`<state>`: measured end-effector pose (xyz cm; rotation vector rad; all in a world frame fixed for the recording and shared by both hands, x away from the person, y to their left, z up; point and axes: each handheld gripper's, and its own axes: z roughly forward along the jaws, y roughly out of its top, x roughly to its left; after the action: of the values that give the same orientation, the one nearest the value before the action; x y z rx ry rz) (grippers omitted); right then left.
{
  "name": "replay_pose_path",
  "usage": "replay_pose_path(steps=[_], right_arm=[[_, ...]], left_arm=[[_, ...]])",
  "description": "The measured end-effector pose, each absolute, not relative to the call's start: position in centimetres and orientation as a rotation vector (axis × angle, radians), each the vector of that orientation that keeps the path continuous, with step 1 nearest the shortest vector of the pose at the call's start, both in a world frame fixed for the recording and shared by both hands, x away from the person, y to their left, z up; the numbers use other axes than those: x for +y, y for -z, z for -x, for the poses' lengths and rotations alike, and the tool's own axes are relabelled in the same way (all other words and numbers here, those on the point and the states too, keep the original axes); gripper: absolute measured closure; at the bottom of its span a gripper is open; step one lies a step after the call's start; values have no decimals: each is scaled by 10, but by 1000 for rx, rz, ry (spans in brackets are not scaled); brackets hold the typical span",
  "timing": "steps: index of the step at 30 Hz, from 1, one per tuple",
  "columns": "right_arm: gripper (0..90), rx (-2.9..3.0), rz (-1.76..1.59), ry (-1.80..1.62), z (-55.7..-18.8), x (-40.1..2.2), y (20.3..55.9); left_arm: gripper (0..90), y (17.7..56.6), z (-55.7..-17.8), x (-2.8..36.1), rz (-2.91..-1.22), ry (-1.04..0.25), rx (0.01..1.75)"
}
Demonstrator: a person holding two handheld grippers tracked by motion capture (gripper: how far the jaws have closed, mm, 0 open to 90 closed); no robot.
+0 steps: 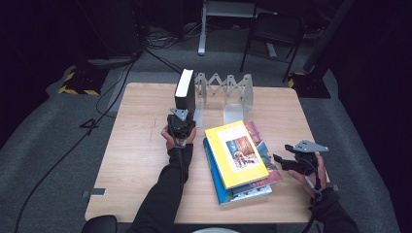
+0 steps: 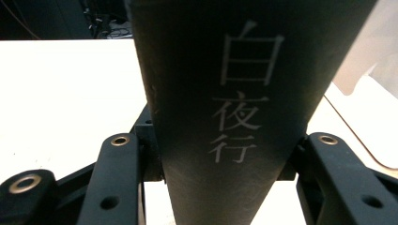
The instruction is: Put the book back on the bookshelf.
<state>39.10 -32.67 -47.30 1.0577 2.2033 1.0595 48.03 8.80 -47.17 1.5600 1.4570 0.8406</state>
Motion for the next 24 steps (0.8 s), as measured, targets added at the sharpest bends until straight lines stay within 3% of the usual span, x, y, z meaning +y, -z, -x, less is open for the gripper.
replay_pose_path(steps=[18, 24], right_arm=[[321, 2241, -1042, -1042, -391, -325, 474], [319, 2252, -1008, -1024, -388, -321, 471]], left_arm=[[452, 465, -482, 91, -1602, -840, 1428], [417, 455, -468, 99, -1649, -760, 1346]])
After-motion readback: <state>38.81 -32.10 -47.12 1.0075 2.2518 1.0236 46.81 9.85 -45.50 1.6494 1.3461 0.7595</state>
